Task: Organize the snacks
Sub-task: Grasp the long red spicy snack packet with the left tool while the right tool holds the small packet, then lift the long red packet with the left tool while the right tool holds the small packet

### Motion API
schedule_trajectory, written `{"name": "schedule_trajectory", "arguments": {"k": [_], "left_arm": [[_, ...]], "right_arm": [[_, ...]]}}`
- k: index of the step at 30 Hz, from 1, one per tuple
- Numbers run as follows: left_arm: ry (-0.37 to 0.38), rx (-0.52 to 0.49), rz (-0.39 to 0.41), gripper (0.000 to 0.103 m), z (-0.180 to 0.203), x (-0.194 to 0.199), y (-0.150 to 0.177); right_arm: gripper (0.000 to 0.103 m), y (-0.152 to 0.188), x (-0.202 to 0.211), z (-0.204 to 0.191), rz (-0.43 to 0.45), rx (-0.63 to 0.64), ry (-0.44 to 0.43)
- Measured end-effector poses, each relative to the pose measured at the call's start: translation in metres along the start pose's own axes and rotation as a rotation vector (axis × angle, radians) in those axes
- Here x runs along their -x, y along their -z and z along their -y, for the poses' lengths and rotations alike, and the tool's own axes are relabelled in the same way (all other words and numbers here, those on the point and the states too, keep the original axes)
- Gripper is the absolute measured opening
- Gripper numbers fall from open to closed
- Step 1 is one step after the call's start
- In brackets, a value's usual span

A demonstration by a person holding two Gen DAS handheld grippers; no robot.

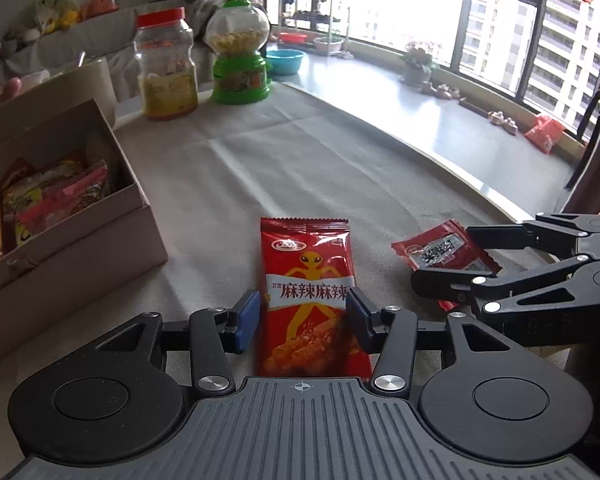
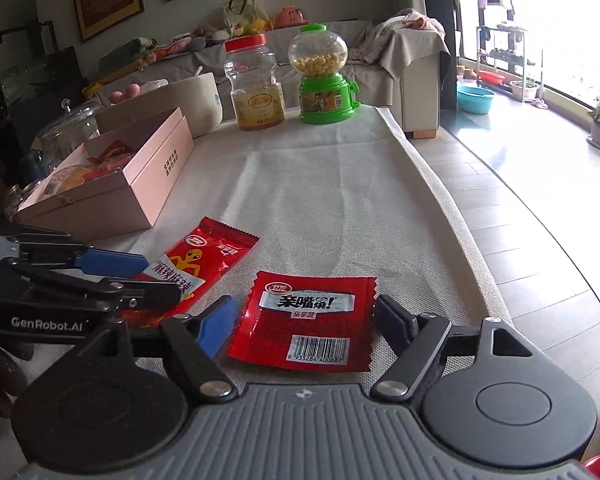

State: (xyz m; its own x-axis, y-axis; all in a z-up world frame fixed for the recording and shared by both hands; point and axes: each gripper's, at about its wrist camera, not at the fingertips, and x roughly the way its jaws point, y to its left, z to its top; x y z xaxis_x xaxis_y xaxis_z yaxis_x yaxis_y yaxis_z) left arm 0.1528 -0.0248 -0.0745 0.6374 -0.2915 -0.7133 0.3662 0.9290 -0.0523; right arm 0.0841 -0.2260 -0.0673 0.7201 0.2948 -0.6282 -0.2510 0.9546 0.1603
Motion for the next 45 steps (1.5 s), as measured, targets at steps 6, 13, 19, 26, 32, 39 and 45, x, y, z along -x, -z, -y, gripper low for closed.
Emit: {"name": "schedule_trajectory", "arguments": {"k": [6, 13, 19, 26, 32, 39, 45], "left_arm": [[0.062, 0.032, -0.003, 0.058, 0.000, -0.010, -0.001], [0.073, 0.019, 0.008, 0.058, 0.001, -0.009, 0.002], [0.057, -0.057, 0.010, 0.059, -0.008, -0.001, 0.007], [0.007, -0.128, 0.000, 0.065, -0.006, 0.003, 0.016], [0.022, -0.087, -0.016, 0.066, -0.012, -0.004, 0.009], [0.008, -0.026, 0.020, 0.060, -0.013, 0.004, 0.018], [-0.048, 0.112, 0.059, 0.053, -0.026, 0.035, 0.047]], "right_arm": [[0.079, 0.000, -0.001, 0.001, 0.001, -0.005, -0.006], [0.081, 0.000, -0.002, -0.002, -0.004, 0.003, -0.011], [0.088, 0.000, -0.002, 0.001, -0.008, 0.005, -0.042], [0.098, 0.000, -0.005, -0.004, -0.036, 0.054, -0.057], [0.103, 0.005, -0.003, -0.013, -0.076, 0.140, -0.060], [0.103, 0.010, 0.000, -0.017, -0.085, 0.174, -0.039], [0.103, 0.005, 0.001, -0.012, -0.052, -0.024, 0.044]]}}
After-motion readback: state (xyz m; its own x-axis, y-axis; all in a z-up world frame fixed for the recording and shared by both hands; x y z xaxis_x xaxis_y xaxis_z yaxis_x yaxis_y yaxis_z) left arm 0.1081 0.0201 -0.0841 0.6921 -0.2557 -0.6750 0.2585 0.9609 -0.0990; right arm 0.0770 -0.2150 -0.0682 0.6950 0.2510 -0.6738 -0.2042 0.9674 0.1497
